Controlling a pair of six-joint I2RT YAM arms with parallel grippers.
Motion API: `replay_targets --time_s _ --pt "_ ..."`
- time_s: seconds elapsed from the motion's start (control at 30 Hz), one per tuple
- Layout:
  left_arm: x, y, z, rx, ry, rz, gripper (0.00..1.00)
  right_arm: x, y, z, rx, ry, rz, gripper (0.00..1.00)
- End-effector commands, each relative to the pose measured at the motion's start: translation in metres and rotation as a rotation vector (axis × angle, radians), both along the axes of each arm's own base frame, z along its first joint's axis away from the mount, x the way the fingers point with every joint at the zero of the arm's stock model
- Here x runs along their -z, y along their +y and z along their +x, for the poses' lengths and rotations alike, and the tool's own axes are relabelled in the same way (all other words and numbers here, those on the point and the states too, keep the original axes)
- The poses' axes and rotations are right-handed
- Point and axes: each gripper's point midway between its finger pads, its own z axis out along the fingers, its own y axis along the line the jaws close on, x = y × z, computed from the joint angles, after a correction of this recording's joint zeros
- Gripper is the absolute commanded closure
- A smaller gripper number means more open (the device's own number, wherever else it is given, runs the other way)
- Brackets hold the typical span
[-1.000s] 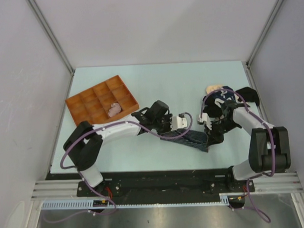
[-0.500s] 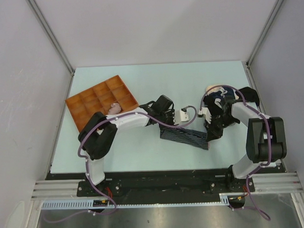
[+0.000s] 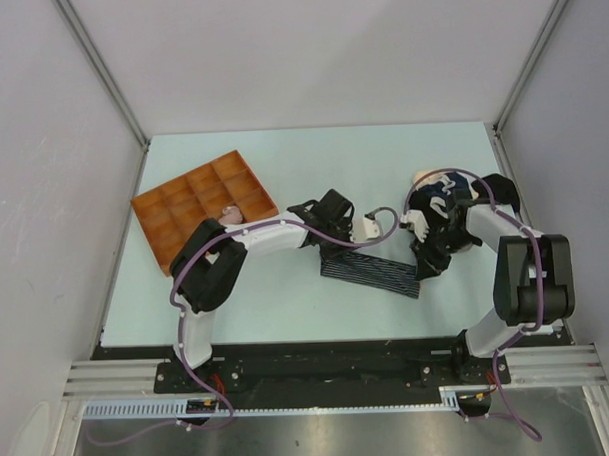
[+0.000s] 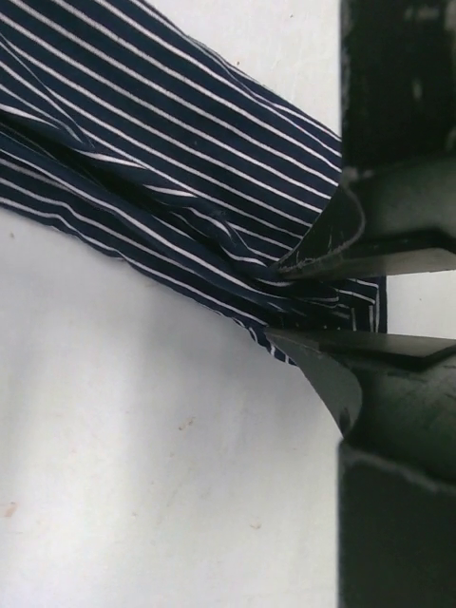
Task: Roll the underwear
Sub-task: Fold the underwear at the center of the board.
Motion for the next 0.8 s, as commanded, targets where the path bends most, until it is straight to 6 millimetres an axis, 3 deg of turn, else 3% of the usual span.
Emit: replay_targets --time_s 0.0,0.23,0.4,0.5,0.63,0.7,0.73,0.77 --pt "-0.016 0.003 0.015 -0.082 -0.037 0.005 0.69 -0.02 -0.011 0.02 0.082 -0.084 -0.036 0.69" --pt "-0.046 0.004 0.029 -0.179 -0.108 -0.04 0.54 -0.034 -0.018 0.025 0.142 -0.137 -0.069 0.67" --pt "-0.105 0.002 0.037 -0.26 -0.208 -0.187 0.35 -0.041 -0.018 0.029 0.145 -0.17 -0.063 0.68" --pt "-0.134 0.005 0.038 -0.297 -0.246 -0.258 0.29 -0.048 -0.015 0.03 0.134 -0.204 -0.047 0.68" --pt "-0.157 0.015 0.037 -0.344 -0.263 -0.312 0.28 -0.069 -0.005 0.028 0.053 -0.294 0.011 0.68" --pt "-0.156 0.019 0.033 -0.373 -0.237 -0.334 0.28 -0.078 -0.002 0.026 -0.03 -0.365 0.025 0.68" --pt "-0.167 0.019 0.027 -0.371 -0.225 -0.379 0.28 -0.086 0.006 0.012 -0.091 -0.374 0.069 0.67" --pt "-0.158 0.02 0.02 -0.405 -0.169 -0.393 0.28 -0.088 0.008 0.008 -0.272 -0.474 0.072 0.66"
